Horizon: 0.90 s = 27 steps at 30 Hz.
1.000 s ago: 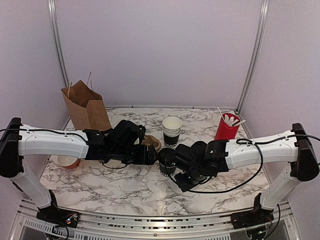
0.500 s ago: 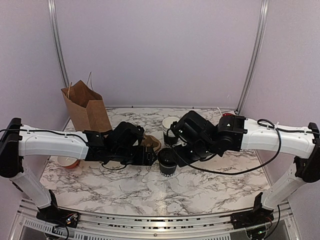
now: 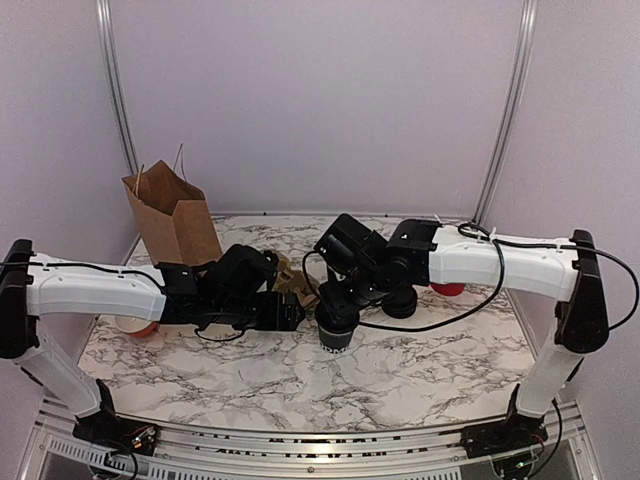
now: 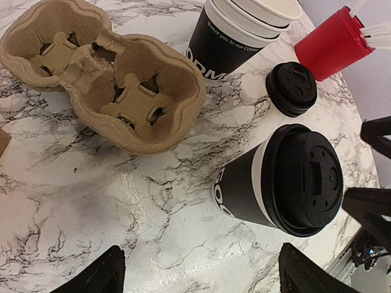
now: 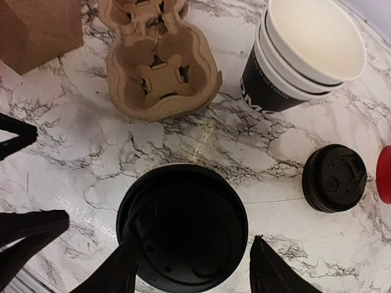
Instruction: Pack the takeout coffee
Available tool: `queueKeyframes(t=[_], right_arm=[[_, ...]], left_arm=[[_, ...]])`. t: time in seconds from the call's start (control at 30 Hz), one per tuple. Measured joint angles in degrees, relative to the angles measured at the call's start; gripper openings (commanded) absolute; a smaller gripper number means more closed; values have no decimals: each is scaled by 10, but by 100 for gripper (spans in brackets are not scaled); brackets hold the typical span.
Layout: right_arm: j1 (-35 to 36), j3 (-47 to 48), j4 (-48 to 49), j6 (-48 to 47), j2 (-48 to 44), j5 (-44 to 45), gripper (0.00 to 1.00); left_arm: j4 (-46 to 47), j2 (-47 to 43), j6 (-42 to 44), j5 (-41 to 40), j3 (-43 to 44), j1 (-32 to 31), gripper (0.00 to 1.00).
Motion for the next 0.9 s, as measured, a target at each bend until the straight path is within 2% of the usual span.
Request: queueKeyframes(t=[0.1,0.37,0.9], right_arm=[[-2,-56,28,11,21,-3,60],[-1,-89,97,24,5,-44,60],[-12,-78,45,21,-26,-38,60]], left_arm=[[-2,0,-2,0,-2,1,88],[-5,0,-2,0,-2,3,88],[-5,2,-1,1,-2,4,88]])
